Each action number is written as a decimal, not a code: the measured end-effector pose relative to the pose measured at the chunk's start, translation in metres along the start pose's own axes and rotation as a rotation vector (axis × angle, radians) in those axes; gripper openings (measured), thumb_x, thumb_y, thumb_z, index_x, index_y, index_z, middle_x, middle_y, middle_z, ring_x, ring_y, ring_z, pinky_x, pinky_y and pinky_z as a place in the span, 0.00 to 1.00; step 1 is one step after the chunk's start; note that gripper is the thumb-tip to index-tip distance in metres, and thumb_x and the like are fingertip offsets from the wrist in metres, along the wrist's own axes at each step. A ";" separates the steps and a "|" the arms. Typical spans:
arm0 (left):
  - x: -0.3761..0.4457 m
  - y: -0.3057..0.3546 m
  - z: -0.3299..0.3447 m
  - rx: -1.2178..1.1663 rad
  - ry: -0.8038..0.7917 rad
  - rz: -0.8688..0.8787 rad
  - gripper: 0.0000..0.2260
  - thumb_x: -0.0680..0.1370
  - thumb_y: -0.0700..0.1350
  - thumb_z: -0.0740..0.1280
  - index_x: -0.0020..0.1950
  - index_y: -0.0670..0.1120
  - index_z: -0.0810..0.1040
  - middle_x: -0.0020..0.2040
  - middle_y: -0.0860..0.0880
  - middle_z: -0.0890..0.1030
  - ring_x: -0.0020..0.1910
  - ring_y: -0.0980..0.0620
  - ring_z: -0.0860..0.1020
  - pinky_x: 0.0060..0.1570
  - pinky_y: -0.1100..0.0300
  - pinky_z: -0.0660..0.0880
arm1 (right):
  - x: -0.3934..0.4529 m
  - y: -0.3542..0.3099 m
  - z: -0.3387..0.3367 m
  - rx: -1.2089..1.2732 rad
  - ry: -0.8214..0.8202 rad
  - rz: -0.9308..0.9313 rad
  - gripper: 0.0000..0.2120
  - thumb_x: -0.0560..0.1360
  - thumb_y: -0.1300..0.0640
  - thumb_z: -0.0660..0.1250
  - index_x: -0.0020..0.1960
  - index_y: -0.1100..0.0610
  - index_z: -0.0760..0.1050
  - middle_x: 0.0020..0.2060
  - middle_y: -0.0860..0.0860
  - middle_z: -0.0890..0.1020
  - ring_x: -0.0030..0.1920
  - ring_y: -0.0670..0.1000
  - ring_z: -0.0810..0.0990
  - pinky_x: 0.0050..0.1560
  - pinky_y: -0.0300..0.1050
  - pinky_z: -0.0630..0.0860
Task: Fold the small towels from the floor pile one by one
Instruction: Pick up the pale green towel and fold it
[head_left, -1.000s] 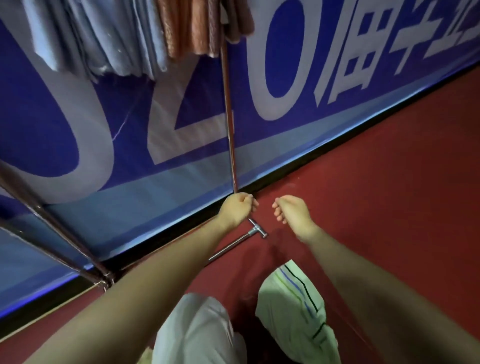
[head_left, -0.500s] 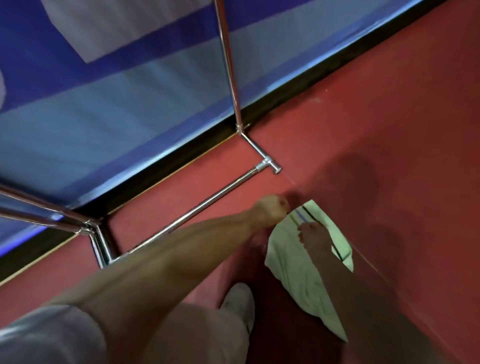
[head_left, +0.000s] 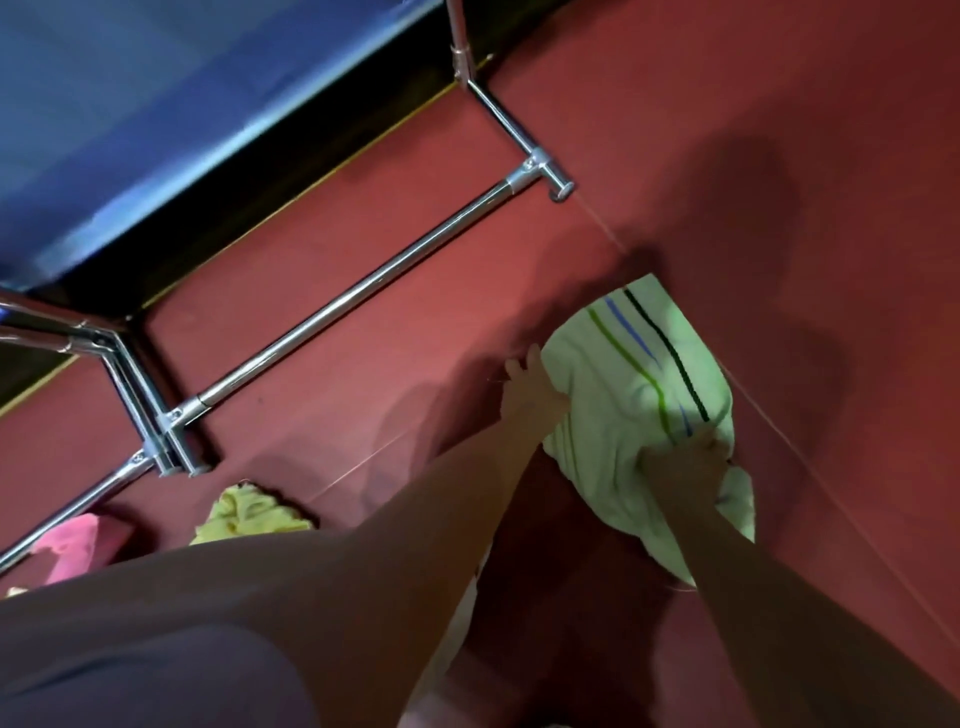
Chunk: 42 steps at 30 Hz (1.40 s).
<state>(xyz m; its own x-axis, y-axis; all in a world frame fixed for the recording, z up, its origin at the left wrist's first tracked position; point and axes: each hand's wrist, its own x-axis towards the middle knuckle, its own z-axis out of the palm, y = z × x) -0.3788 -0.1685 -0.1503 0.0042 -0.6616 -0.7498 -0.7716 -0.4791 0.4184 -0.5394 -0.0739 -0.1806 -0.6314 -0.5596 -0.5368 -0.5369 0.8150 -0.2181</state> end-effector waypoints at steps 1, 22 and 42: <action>0.004 0.001 -0.002 -0.040 -0.001 -0.011 0.34 0.78 0.44 0.65 0.79 0.42 0.51 0.75 0.38 0.60 0.71 0.39 0.66 0.67 0.51 0.65 | 0.000 -0.002 -0.002 -0.009 -0.017 0.002 0.35 0.69 0.56 0.70 0.70 0.70 0.60 0.64 0.68 0.69 0.64 0.65 0.69 0.66 0.55 0.66; -0.090 0.123 -0.151 -0.359 0.158 0.163 0.09 0.81 0.38 0.59 0.48 0.37 0.78 0.61 0.37 0.78 0.61 0.40 0.77 0.53 0.55 0.72 | -0.080 -0.119 -0.113 0.519 0.013 -0.273 0.19 0.82 0.54 0.54 0.59 0.69 0.73 0.50 0.62 0.78 0.53 0.61 0.77 0.50 0.47 0.68; -0.424 -0.160 -0.431 -0.881 1.104 0.264 0.12 0.80 0.41 0.58 0.48 0.45 0.82 0.49 0.46 0.82 0.50 0.48 0.78 0.53 0.56 0.75 | -0.439 -0.356 -0.175 0.506 -0.286 -1.158 0.11 0.78 0.58 0.61 0.49 0.66 0.77 0.43 0.59 0.79 0.44 0.54 0.74 0.48 0.51 0.72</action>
<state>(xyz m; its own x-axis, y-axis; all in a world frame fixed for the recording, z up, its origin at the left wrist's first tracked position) 0.0171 -0.0598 0.3213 0.7230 -0.6908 0.0013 -0.1911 -0.1982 0.9613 -0.1687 -0.1442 0.2753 0.2309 -0.9725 0.0299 -0.3779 -0.1179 -0.9183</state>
